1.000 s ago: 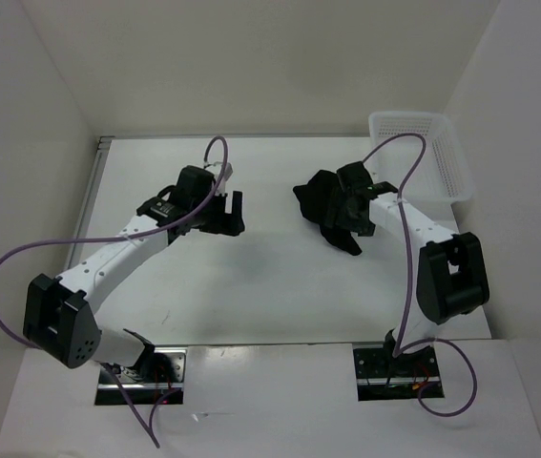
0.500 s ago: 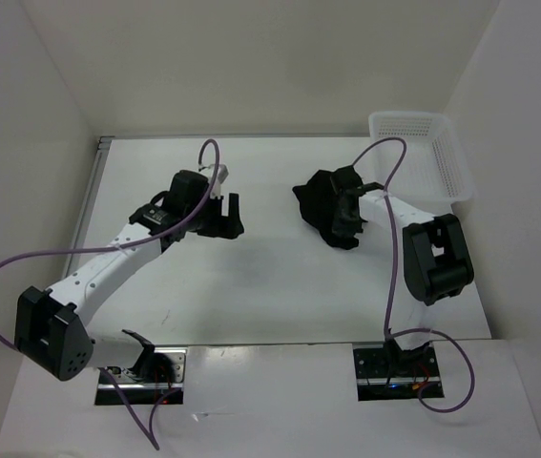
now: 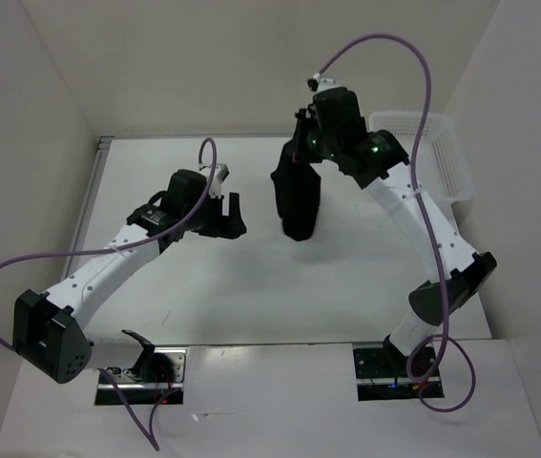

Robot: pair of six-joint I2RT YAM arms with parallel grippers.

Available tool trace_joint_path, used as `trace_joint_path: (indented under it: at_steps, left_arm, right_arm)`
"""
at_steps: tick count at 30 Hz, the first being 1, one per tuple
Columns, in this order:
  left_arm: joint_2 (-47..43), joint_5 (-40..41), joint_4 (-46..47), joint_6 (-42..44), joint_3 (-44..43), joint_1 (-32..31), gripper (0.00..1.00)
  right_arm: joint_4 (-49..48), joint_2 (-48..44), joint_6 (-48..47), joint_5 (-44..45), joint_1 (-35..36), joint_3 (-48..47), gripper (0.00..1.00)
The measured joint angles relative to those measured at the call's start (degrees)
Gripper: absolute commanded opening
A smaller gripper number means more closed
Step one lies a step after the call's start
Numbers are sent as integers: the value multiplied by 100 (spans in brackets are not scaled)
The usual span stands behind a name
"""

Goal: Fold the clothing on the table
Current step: Move the skirt to the center of the board

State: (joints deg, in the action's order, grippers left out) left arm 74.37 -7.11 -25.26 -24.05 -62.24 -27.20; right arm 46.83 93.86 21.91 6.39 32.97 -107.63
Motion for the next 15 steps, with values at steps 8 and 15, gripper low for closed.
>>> trace_joint_path:
  at_steps: [8,15]
  left_arm:
    - [-170,-55,76,17,-219,0,90]
    - [-890,20,175,13,24,0,93]
  right_arm:
    - [-2,66,278,-9,20,-1821,1]
    - [-70,289,855,767,-389,-101,41]
